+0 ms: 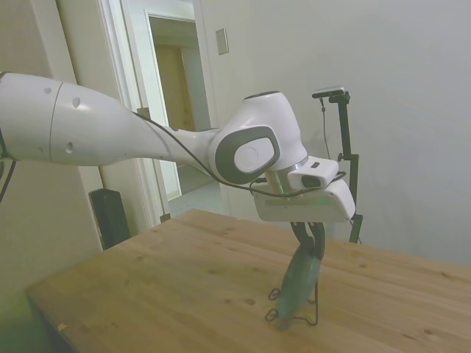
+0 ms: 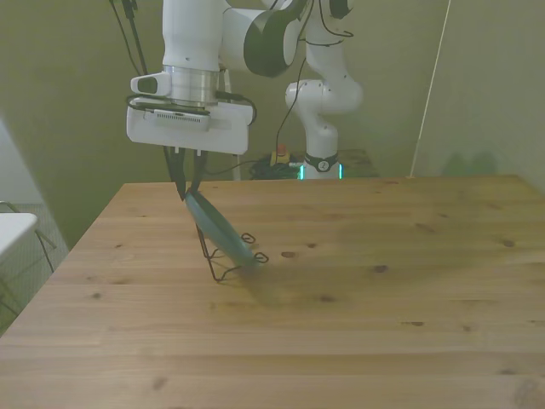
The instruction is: Unload the plate
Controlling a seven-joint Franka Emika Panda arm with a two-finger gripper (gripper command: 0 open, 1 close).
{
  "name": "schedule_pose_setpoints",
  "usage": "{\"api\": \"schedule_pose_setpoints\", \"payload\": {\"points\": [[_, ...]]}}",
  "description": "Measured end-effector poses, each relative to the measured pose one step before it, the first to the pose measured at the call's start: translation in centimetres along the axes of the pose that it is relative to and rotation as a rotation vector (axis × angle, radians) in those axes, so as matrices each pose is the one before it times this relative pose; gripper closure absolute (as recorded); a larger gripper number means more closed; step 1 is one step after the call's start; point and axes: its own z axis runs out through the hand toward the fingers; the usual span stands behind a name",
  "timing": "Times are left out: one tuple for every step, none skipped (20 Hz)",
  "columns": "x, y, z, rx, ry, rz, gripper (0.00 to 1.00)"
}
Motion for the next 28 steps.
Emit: {"api": "schedule_pose_setpoints", "payload": {"points": [[0.011,0.036,-0.031,0.00033,0.00038,-0.00138,1.00],[0.009,0.025,-0.053,0.00054,0.00072,-0.00101,1.00],[0.003,0.007,-0.074,0.00077,0.00092,-0.00145,1.00],[0.004,0.009,-0.082,0.00082,0.00107,-0.00147,1.00],[0.004,0.008,-0.099,0.00108,0.00124,-0.00100,1.00],[0.003,0.011,-0.066,0.00054,0.00090,-0.00159,1.00],[0.002,0.005,-0.044,0.00038,0.00058,-0.00167,1.00],[0.001,0.004,-0.046,0.00045,0.00061,-0.00132,1.00],[0.002,-0.002,-0.122,0.00202,0.00133,0.00003,1.00],[0.014,0.000,-0.260,0.00595,0.00254,0.00214,1.00],[0.022,-0.012,-0.422,0.00784,0.00474,0.00172,1.00],[0.037,-0.056,-0.642,0.00805,0.00775,0.00070,1.00],[0.058,-0.088,-0.761,0.00845,0.00909,0.00051,1.00],[0.024,-0.136,-0.809,0.00863,0.00845,-0.00037,1.00],[-0.012,-0.169,-0.828,0.01012,0.00774,-0.00010,1.00],[0.003,-0.200,-0.814,0.01302,0.00808,0.00154,1.00],[-0.026,-0.263,-0.838,0.01638,0.00630,0.00296,1.00],[-0.063,-0.333,-0.740,0.01586,0.00238,0.00229,1.00],[-0.158,-0.398,-0.627,0.01658,-0.00124,0.00164,1.00],[-0.244,-0.513,-0.484,0.01861,-0.00344,0.00164,1.00],[-0.317,-0.649,-0.384,0.01624,-0.00425,-0.00107,1.00],[-0.425,-0.758,-0.227,0.01490,-0.00595,-0.00191,1.00],[-0.569,-0.914,-0.043,0.01573,-0.00798,0.00238,1.00],[-0.687,-0.965,0.266,0.01228,-0.01060,0.00936,1.00],[-0.683,-0.958,0.501,0.00863,-0.00869,0.01461,1.00],[-0.652,-0.900,0.779,0.00680,-0.00699,0.02214,1.00],[-0.546,-0.727,0.946,0.00665,-0.00092,0.02759,1.00],[-0.415,-0.510,1.100,0.00495,-0.00178,0.02841,1.00]]}}
